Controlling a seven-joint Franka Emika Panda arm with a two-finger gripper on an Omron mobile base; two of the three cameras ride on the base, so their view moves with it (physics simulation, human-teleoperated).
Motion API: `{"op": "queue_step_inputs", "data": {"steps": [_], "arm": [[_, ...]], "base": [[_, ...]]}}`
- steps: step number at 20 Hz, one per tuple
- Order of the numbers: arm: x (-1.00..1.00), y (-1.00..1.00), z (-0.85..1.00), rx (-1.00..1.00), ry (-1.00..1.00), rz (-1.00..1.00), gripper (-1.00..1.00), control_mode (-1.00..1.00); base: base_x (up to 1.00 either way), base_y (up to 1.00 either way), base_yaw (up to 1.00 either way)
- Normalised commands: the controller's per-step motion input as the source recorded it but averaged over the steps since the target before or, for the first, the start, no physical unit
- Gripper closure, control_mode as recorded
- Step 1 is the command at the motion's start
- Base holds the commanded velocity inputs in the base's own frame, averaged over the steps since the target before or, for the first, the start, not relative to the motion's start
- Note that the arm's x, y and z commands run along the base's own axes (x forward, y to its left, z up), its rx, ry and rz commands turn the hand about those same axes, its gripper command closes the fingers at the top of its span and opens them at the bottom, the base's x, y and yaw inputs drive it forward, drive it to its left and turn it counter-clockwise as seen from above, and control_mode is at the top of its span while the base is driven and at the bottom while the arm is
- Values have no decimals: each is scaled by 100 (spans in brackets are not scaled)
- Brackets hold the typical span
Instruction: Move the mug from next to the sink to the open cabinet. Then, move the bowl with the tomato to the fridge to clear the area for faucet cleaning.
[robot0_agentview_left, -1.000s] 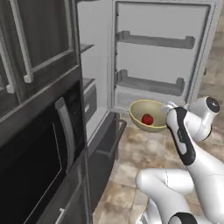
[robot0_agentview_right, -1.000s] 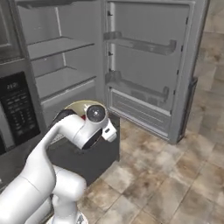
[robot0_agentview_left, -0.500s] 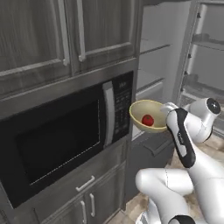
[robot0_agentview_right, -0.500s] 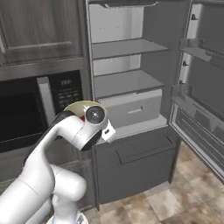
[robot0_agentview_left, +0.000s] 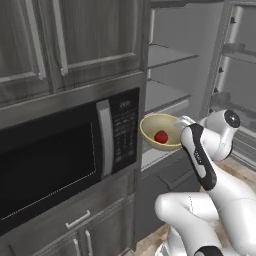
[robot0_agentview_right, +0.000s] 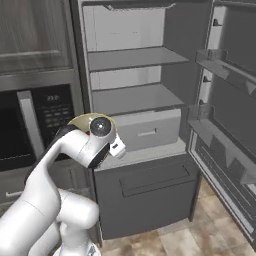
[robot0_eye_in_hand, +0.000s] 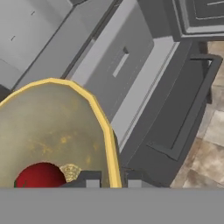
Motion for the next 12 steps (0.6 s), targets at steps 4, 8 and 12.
{"op": "queue_step_inputs", "data": {"steps": [4,8,12], "arm": [[0,0,0,0,0,0,100,100],[0,0,0,0,0,0,100,100],[0,0,0,0,0,0,100,100]], "base": [[31,-76,14],[35,-50,12],[57,-1,4]]}}
